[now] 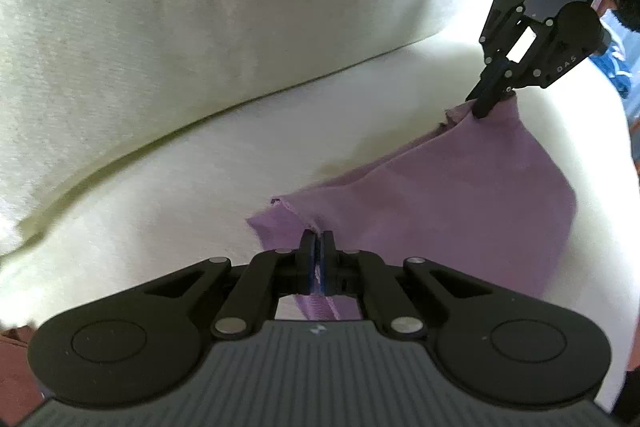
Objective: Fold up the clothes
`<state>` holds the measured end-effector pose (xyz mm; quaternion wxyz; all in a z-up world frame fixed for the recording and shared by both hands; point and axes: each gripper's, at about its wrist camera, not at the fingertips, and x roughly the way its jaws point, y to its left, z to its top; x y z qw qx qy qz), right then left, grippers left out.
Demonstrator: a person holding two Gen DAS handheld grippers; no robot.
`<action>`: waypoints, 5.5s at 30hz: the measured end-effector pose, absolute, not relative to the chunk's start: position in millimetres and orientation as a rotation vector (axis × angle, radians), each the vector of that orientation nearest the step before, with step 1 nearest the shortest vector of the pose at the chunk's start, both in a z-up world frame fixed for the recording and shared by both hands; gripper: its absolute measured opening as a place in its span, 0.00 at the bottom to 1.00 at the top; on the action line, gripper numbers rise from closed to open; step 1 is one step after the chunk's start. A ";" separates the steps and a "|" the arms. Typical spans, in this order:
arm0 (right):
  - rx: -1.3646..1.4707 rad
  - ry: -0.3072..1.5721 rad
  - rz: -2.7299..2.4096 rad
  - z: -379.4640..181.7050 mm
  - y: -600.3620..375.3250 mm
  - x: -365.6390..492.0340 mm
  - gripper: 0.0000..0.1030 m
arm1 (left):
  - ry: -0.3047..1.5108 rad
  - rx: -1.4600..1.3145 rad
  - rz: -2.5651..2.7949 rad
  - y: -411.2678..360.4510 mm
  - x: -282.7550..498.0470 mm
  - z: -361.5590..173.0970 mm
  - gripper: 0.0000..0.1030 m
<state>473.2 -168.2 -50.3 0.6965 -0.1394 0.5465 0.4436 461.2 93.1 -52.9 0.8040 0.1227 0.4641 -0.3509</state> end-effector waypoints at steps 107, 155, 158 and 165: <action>-0.193 1.233 0.862 -34.4 -200.7 469.4 0.40 | 0.972 0.312 -0.649 34.4 445.9 -21.3 0.07; 0.705 1.180 -0.055 -81.4 -209.6 287.5 0.11 | 1.216 -0.518 -0.073 118.0 356.0 -77.3 0.02; 0.682 1.179 -0.042 -75.9 -209.1 286.3 0.09 | 1.212 -0.421 -0.093 108.4 352.9 -69.8 0.02; 0.582 1.212 -0.037 -53.1 -208.1 288.9 0.09 | 1.239 -0.279 -0.132 82.4 337.3 -52.2 0.02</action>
